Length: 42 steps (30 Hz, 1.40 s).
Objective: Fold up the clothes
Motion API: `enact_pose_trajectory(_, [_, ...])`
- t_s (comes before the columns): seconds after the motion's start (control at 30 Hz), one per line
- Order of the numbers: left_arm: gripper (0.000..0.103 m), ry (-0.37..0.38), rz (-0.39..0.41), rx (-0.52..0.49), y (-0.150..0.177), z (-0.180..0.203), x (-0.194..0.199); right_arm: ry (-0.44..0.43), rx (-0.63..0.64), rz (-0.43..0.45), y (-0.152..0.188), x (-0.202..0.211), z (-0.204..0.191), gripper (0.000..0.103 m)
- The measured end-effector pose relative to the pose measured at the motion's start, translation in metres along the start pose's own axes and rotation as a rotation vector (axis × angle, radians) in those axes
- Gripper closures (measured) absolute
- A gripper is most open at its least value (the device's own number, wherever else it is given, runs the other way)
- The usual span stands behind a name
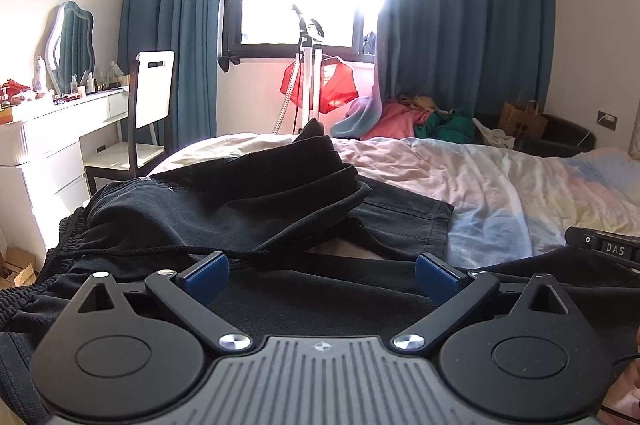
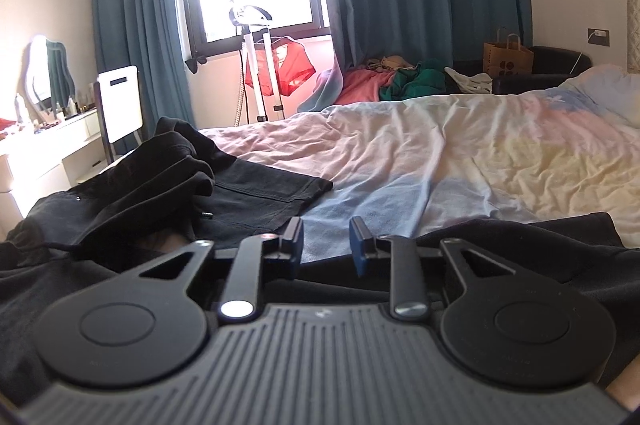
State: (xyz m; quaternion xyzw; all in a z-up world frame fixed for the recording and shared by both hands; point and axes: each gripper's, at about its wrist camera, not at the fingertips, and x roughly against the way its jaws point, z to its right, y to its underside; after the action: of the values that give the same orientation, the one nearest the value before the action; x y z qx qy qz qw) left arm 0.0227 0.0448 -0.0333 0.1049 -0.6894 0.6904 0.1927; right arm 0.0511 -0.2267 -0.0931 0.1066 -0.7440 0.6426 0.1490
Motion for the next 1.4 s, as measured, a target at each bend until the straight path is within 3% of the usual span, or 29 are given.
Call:
enact_pose_trajectory(0.3, [0.002, -0.002, 0.023, -0.015, 0.0, 0.001, 0.009, -0.007, 0.067, -0.014, 0.007, 0.0, -0.015, 0.085])
enact_pose_trajectory(0.6, [0.002, 0.011, 0.022, -0.003, 0.002, -0.008, 0.004, -0.162, -0.184, -0.167, -0.001, -0.031, -0.001, 0.079])
enact_pose_trajectory(0.67, [0.001, 0.031, 0.025, -0.014, 0.005, -0.007, 0.0, -0.21, -0.241, -0.213, -0.002, -0.05, -0.006, 0.062])
enact_pose_trajectory(0.7, [0.0, 0.04, 0.015, -0.017, 0.008, -0.007, -0.006, -0.233, -0.262, -0.23, -0.002, -0.06, -0.01, 0.045])
enact_pose_trajectory(0.73, [0.0, 0.048, 0.004, -0.019, 0.01, -0.007, -0.012, -0.257, -0.278, -0.242, -0.002, -0.071, -0.015, 0.036])
enact_pose_trajectory(0.83, [0.0, 0.062, -0.047, 0.011, 0.015, -0.012, -0.03, -0.308, -0.337, -0.292, 0.0, -0.107, -0.027, 0.036])
enact_pose_trajectory(1.0, [0.0, 0.045, -0.075, 0.069, 0.018, -0.021, -0.058, -0.276, -0.506, -0.434, 0.018, -0.188, -0.038, 0.036])
enact_pose_trajectory(1.1, [0.0, 0.025, -0.095, 0.075, 0.02, -0.024, -0.072, -0.252, -0.495, -0.44, 0.023, -0.214, -0.053, 0.036])
enact_pose_trajectory(1.17, [0.0, 0.02, -0.115, 0.083, 0.021, -0.026, -0.079, -0.225, -0.396, -0.418, 0.019, -0.22, -0.068, 0.044])
enact_pose_trajectory(1.23, [0.0, 0.025, -0.134, 0.1, 0.022, -0.029, -0.083, -0.209, -0.384, -0.4, 0.013, -0.22, -0.065, 0.084])
enact_pose_trajectory(1.27, [0.0, 0.025, -0.139, 0.1, 0.022, -0.029, -0.084, -0.203, -0.391, -0.392, 0.01, -0.219, -0.061, 0.09])
enact_pose_trajectory(1.4, [0.0, 0.014, -0.143, 0.078, 0.024, -0.026, -0.083, -0.174, -0.418, -0.353, -0.004, -0.214, -0.041, 0.092])
